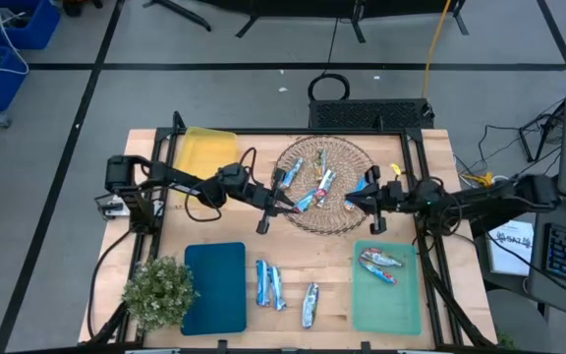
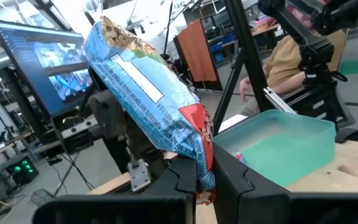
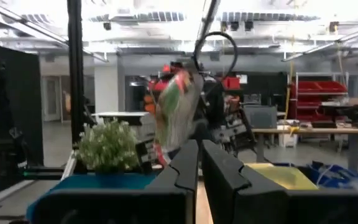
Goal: Pick and place Granola Bars by type
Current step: Put the red granola bar into the light blue bin
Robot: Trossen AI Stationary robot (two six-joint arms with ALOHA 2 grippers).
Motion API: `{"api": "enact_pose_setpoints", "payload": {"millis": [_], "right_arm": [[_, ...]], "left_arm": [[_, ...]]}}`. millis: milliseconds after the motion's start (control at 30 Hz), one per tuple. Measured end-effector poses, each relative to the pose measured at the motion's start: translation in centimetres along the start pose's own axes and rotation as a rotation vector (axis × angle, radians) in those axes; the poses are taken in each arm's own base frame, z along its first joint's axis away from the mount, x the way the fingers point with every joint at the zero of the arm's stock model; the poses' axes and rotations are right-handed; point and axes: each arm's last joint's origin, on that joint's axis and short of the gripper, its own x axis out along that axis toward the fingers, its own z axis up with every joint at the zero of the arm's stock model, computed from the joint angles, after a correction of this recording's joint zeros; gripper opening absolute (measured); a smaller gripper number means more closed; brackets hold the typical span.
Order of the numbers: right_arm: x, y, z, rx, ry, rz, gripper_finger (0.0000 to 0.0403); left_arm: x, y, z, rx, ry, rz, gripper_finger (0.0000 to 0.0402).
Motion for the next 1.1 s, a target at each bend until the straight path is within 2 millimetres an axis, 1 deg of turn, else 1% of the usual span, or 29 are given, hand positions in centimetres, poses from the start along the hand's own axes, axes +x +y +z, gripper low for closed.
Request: {"api": "enact_pose_setpoints", "payload": {"millis": [167,433,600,767,833,933,1100], "right_arm": [[2.2,0.2,0.2,-0.018,0.012,0.019,0.0015],[4.7,0.1,0.1,-0.045,0.042,0.024,0.0016],[5.1,0.1,-0.3,-0.088,0.06,0.026,0.0002],[5.1,0.2,-0.3,-0.074,0.053,0.073,0.0004],[5.1,0.2,-0.2,-0.057,0.042,0.074,0.0014],[5.1,0.2,-0.2,-0.056,0.044,0.073,0.0042],[5.1,0.2,-0.2,-0.058,0.043,0.073,0.0114]], "left_arm": [[0.0,0.0,0.0,0.011,0.0,-0.003,0.0023],[0.0,-0.2,-0.1,0.002,-0.006,-0.051,0.0023],[0.0,-0.2,-0.1,0.0,-0.003,-0.052,0.0023],[0.0,-0.2,-0.1,0.0,0.001,-0.054,0.0023],[0.0,-0.2,-0.1,0.001,0.001,-0.054,0.0023],[0.0,-0.2,-0.1,0.001,0.001,-0.054,0.0023],[0.0,-0.2,-0.1,0.0,0.001,-0.054,0.0023]]}}
